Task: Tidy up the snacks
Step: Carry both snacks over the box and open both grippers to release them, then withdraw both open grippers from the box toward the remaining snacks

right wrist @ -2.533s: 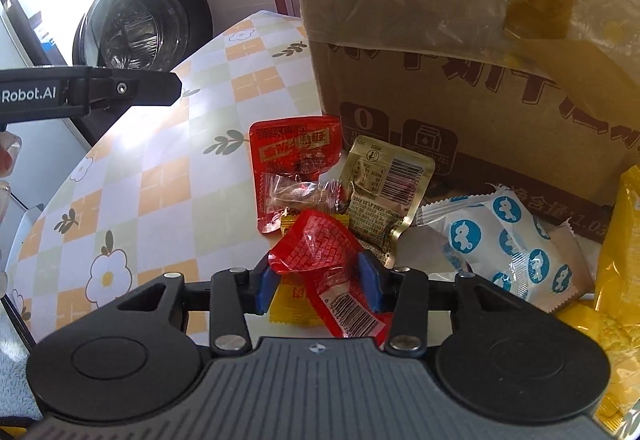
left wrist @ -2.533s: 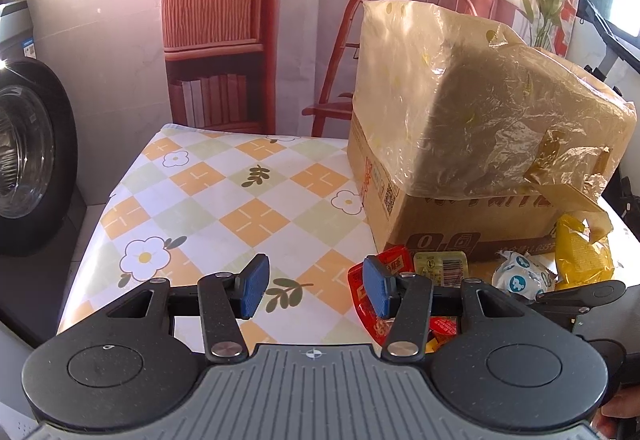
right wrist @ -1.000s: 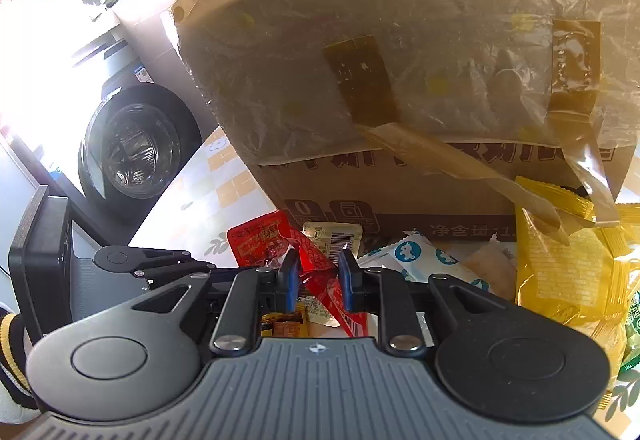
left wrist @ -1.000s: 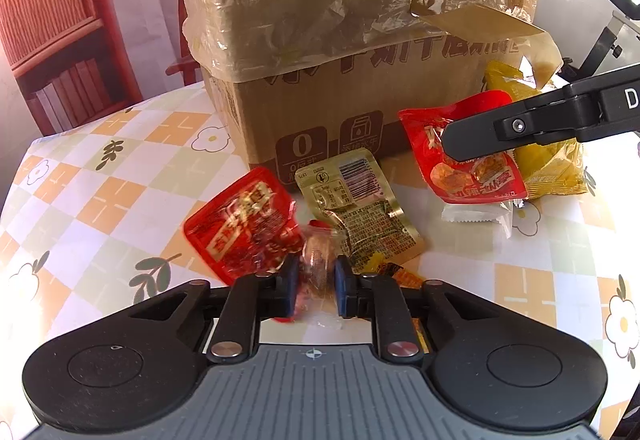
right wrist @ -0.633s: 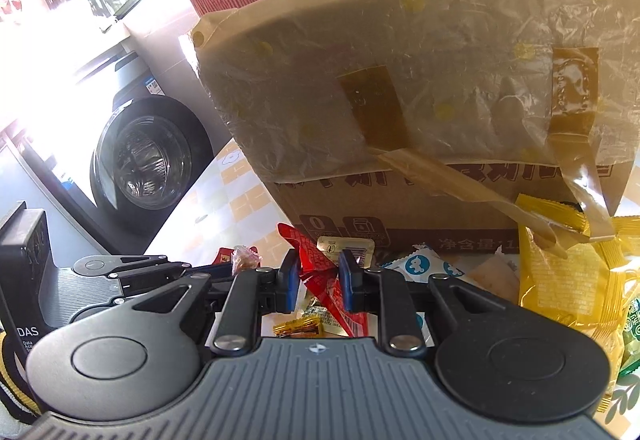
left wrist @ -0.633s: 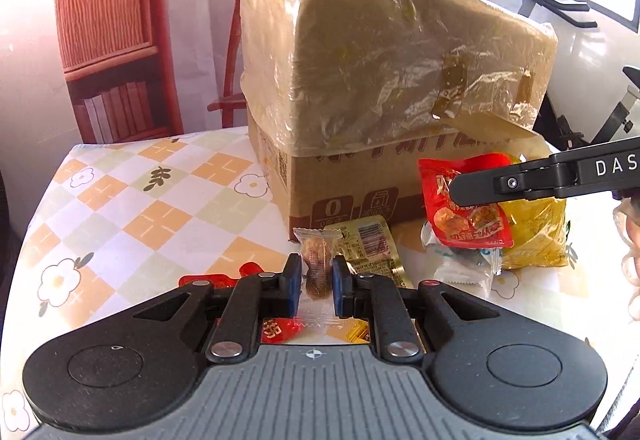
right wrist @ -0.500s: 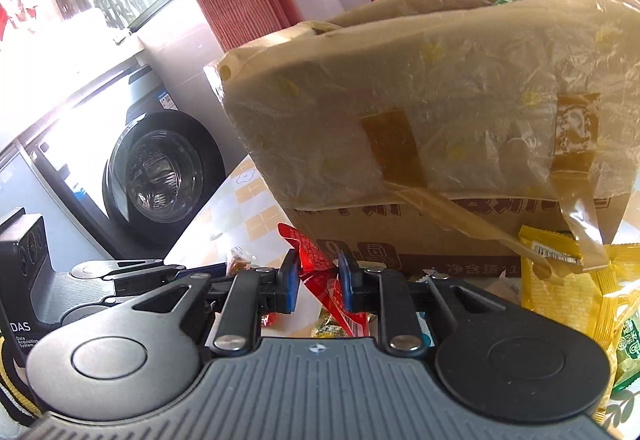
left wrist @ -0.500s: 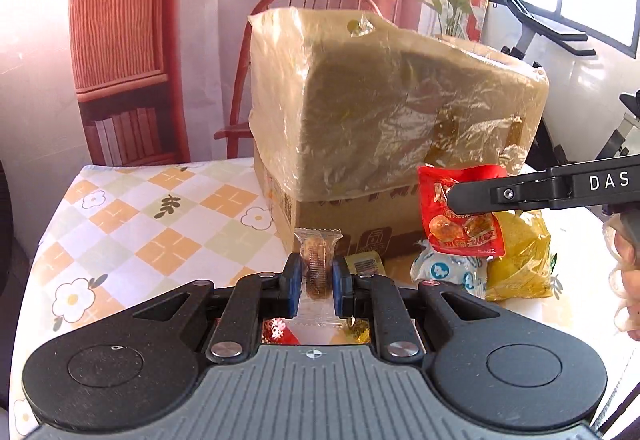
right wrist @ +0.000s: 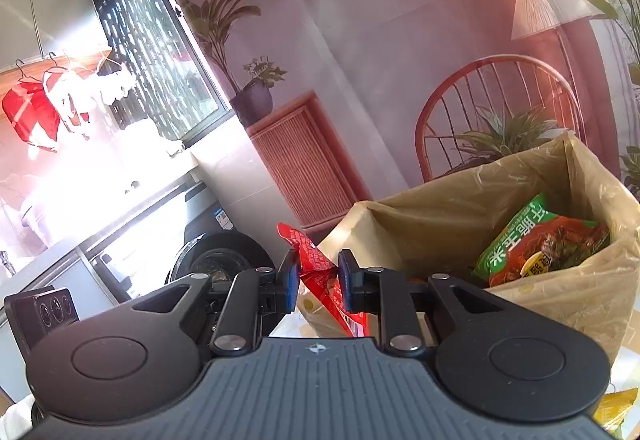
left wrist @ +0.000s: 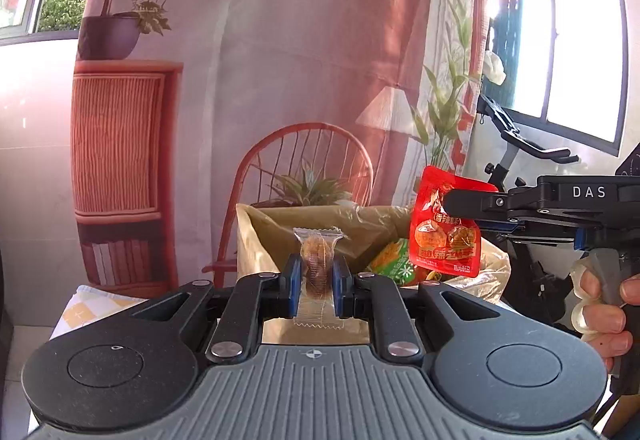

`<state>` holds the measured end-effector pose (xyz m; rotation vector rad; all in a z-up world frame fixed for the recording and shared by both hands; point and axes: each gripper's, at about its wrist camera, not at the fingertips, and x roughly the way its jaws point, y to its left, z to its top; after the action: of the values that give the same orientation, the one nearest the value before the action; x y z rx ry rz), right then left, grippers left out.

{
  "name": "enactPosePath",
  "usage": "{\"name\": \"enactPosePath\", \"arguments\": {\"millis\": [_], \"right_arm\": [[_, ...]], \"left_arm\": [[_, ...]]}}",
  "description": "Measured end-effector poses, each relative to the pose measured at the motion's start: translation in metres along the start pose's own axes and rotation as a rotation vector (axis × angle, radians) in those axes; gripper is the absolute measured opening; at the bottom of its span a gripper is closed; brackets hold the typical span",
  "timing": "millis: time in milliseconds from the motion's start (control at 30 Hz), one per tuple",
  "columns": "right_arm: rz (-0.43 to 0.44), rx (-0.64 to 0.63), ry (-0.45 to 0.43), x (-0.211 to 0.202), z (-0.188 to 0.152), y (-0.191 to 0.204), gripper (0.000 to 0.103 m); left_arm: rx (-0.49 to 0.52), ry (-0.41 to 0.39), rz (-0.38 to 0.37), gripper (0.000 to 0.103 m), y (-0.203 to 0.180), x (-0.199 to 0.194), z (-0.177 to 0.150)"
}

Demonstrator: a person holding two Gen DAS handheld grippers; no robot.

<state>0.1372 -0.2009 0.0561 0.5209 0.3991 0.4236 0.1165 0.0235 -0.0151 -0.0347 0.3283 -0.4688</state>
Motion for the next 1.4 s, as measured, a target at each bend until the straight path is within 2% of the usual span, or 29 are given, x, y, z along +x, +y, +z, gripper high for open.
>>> {"name": "enactPosePath", "arguments": {"millis": [167,500,533,567,600,633,733,933,1033,1400], "right_arm": [[-0.039,0.012,-0.023,0.020,0.019,-0.020,0.022],[-0.150,0.113,0.068,0.064,-0.003,-0.068,0.023],[-0.161,0.106,0.074,0.065,-0.004,-0.068,0.025],[-0.172,0.094,0.077,0.066,-0.005,-0.068,0.025],[-0.178,0.085,0.079,0.065,-0.006,-0.068,0.028],[-0.180,0.077,0.078,0.063,-0.006,-0.068,0.035],[-0.187,0.060,0.069,0.056,-0.006,-0.066,0.045],[-0.191,0.011,0.057,0.043,-0.008,-0.054,0.045],[-0.191,-0.033,0.052,0.036,-0.014,-0.042,0.045],[-0.198,-0.138,0.076,0.027,-0.050,-0.008,0.045]], "left_arm": [[-0.009,0.008,-0.012,0.017,-0.006,0.033,0.021],[-0.042,0.139,0.025,0.018,0.008,0.109,0.012],[-0.045,0.146,0.023,0.020,0.010,0.113,0.012],[-0.048,0.150,0.024,0.026,0.012,0.115,0.012],[-0.047,0.148,0.028,0.031,0.013,0.114,0.012],[-0.045,0.142,0.031,0.039,0.014,0.113,0.012],[-0.037,0.140,0.034,0.042,0.017,0.106,0.010],[-0.054,0.151,0.049,0.043,0.027,0.083,0.007],[-0.048,0.158,0.080,0.050,0.032,0.066,0.007],[-0.072,0.220,0.172,0.050,0.067,0.007,-0.018]]}}
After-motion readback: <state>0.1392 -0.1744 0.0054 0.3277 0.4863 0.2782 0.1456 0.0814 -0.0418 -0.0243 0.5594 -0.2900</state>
